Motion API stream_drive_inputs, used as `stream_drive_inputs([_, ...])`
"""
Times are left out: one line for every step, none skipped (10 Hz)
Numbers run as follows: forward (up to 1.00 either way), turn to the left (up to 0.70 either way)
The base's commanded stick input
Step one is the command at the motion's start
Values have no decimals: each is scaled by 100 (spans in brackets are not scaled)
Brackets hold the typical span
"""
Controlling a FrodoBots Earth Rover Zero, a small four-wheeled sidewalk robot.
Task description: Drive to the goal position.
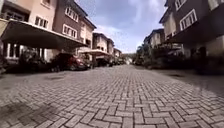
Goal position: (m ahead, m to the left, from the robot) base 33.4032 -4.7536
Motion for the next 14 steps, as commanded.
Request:
stream_drive_inputs([69, 3])
stream_drive_inputs([69, 3])
stream_drive_inputs([69, 3])
stream_drive_inputs([69, 3])
stream_drive_inputs([69, 3])
stream_drive_inputs([69, 3])
stream_drive_inputs([69, 3])
stream_drive_inputs([69, 3])
stream_drive_inputs([69, 3])
stream_drive_inputs([69, 3])
stream_drive_inputs([69, 3])
stream_drive_inputs([69, 3])
stream_drive_inputs([69, 3])
stream_drive_inputs([69, 3])
